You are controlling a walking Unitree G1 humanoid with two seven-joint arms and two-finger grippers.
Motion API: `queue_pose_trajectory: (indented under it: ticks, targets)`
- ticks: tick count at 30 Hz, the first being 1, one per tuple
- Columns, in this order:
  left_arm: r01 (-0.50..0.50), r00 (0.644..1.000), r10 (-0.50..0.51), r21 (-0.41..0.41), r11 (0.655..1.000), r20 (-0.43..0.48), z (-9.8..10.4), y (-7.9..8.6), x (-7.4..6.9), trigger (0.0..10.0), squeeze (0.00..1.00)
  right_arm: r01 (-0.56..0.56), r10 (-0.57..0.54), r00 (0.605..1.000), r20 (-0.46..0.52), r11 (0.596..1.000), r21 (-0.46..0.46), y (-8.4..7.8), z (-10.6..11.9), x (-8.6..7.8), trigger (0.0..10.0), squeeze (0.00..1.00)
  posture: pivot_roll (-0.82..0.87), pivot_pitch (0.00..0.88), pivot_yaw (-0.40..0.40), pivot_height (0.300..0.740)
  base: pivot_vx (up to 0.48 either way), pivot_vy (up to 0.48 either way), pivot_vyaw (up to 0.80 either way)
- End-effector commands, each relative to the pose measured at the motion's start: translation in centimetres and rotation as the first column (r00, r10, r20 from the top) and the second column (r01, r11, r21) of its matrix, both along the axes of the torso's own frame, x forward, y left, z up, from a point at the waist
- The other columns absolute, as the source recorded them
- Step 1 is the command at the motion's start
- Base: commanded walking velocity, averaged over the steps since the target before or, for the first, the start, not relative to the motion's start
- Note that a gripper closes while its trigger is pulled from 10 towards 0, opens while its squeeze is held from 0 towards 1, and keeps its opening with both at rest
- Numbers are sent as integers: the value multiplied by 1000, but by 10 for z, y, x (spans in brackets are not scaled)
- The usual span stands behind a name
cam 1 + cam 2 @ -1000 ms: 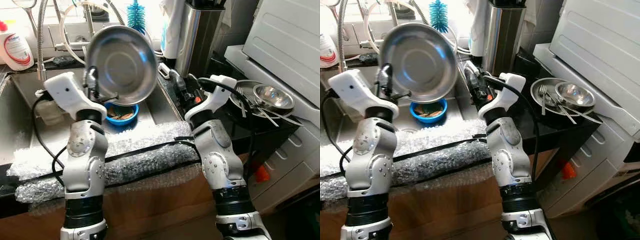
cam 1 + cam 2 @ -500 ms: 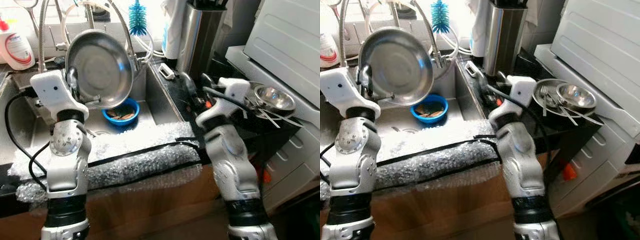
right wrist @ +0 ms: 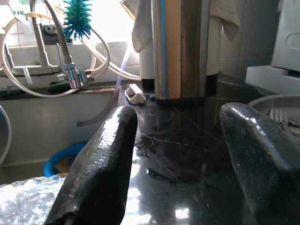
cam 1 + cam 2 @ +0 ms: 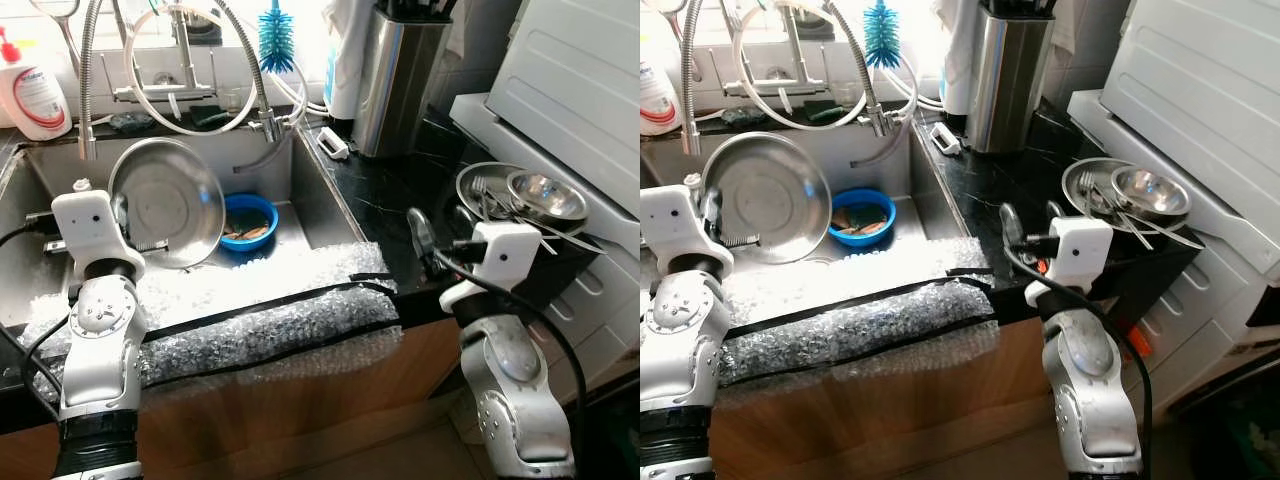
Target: Kitchen organization
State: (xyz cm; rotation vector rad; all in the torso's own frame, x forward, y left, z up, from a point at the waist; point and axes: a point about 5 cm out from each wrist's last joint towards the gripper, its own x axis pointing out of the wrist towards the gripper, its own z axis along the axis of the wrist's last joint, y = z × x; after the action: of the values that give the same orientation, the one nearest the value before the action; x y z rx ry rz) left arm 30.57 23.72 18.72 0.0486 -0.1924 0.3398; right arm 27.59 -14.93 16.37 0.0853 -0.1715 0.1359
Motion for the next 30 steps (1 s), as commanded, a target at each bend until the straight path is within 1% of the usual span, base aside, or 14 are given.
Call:
queue_pose_trajectory:
  ticks: [1,3,6,8,9,11,16,17,18,19,20,29,30]
  targets:
    - [10,1000,-10,-8,1000,-8,0,-3,1,10000,0,9,-9,1000,18,1000,-11,-2,6,-3,10000,0,-70,0,-72,740,0,0,0]
    - [16,998,-17,-23,1000,-64,-10,-8,4,10000,0,16,-16,1000,9,1000,-17,-2,5,-5,10000,0,-73,0,-72,740,0,0,0]
    - [17,997,-20,-39,999,-79,-14,-10,5,10000,0,20,-20,1000,6,1000,-15,-1,6,-6,10000,0,-76,0,-73,740,0,0,0]
    - [24,995,-27,-35,999,-95,-16,-12,6,10000,0,20,-20,1000,4,1000,-15,0,6,-5,10000,0,-74,0,-74,740,0,0,0]
    - [24,992,-27,-32,999,-119,-18,-13,7,10000,0,18,-18,1000,3,1000,-15,1,7,-4,10000,0,-73,0,-74,740,0,0,0]
    - [25,990,-29,-29,999,-137,-20,-12,7,10000,0,17,-17,1000,2,1000,-14,1,7,-4,10000,0,-72,0,-74,740,0,0,0]
    - [62,976,-65,-23,998,-209,-31,-17,7,10000,0,18,-18,1000,-5,1000,-16,2,7,0,10000,0,-70,0,-71,740,0,0,0]
    - [74,972,-78,-24,997,-221,-33,-19,6,10000,392,18,-18,1000,-8,1000,-16,3,7,0,10000,0,-70,0,-72,740,0,0,0]
    - [80,971,-83,-23,997,-224,-34,-20,6,10000,392,18,-18,1000,-8,1000,-17,3,7,0,10000,0,-70,0,-72,740,0,0,0]
    - [82,971,-85,-23,996,-223,-34,-21,7,10000,890,18,-18,1000,-9,1000,-16,3,7,0,10000,0,-70,0,-71,740,0,0,0]
    - [84,971,-88,-27,996,-220,-33,-22,7,10000,1000,18,-18,1000,-11,1000,-17,4,7,1,10000,0,-71,0,-70,740,0,0,0]
    - [95,969,-98,-23,995,-226,-32,-23,7,10000,1000,6,-6,1000,-17,1000,-13,7,6,1,10000,0,-71,0,-64,740,0,0,0]
    - [102,969,-104,-19,995,-224,-32,-26,7,10000,1000,1,-1,1000,-20,1000,-11,9,6,2,10000,0,-70,0,-66,740,0,0,0]
